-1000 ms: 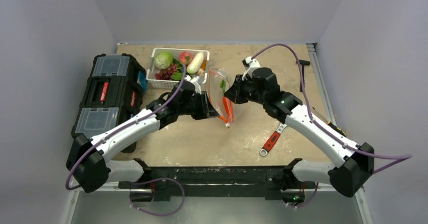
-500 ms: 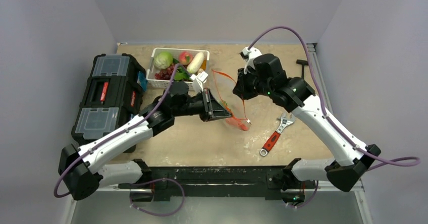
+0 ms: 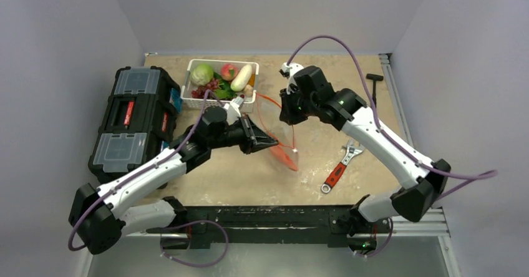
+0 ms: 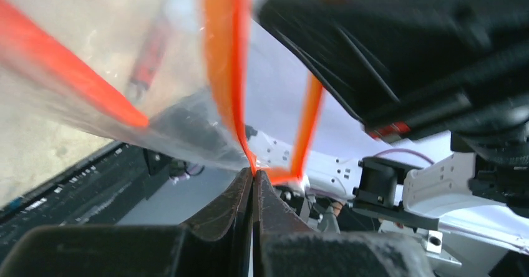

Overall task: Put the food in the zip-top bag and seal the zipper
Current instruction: Adjust the zipper food storage bag at the center of the board.

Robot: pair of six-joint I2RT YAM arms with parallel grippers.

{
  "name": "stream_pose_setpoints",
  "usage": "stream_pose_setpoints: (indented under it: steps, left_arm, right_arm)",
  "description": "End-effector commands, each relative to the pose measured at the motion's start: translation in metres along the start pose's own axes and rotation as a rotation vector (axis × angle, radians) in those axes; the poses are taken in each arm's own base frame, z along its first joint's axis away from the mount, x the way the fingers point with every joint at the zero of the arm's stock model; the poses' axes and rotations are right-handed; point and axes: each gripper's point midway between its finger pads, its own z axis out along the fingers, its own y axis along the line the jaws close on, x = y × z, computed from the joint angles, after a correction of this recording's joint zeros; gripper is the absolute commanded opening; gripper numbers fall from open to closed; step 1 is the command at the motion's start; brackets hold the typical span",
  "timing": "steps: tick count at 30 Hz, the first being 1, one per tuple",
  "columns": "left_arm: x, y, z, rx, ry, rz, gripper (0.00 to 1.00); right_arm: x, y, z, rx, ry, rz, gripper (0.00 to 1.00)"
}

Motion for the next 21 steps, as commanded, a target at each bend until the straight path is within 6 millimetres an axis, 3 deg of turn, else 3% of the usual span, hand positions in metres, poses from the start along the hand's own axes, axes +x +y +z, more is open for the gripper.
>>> stream_pose_setpoints:
  steps: [1,3,8,10,12,15,17,19,21]
  left_arm:
    - [-0.036,0.040,-0.005,-0.013,-0.115,-0.086,0.00]
    - [-0.028,0.026,-0.002,0.098,-0.045,-0.088,0.00]
    - [0.007,-0.038,-0.027,0.139,0.001,0.106,0.00]
    - [0.006,-0.044,-0.038,0.114,-0.035,0.136,0.00]
    - [-0.003,-0.035,-0.042,0.073,-0.096,0.140,0.00]
    - [-0.013,0.010,-0.028,-0.021,-0.098,0.080,0.00]
    - [-0.015,0.039,-0.021,-0.074,-0.075,0.044,0.00]
    - [-0.014,0.052,-0.020,-0.097,-0.058,0.042,0.00]
    - [-0.016,0.045,-0.027,-0.097,-0.057,0.075,0.00]
  right_arm:
    - [-0.020,0.027,-0.002,-0.131,-0.101,0.000,0.00]
    - [-0.018,0.013,0.001,-0.044,-0.075,-0.027,0.00]
    - [-0.053,0.030,-0.069,-0.090,-0.273,-0.041,0.00]
    - [-0.052,0.032,-0.074,-0.108,-0.286,-0.041,0.00]
    - [-0.034,0.027,-0.049,-0.090,-0.225,-0.029,0.00]
    - [0.005,0.011,-0.002,-0.031,-0.103,-0.030,0.00]
    - [0.024,0.001,0.015,0.005,-0.075,-0.027,0.00]
    - [0.033,-0.005,0.021,0.028,-0.069,-0.018,0.00]
    - [0.026,-0.004,0.013,0.026,-0.086,-0.016,0.00]
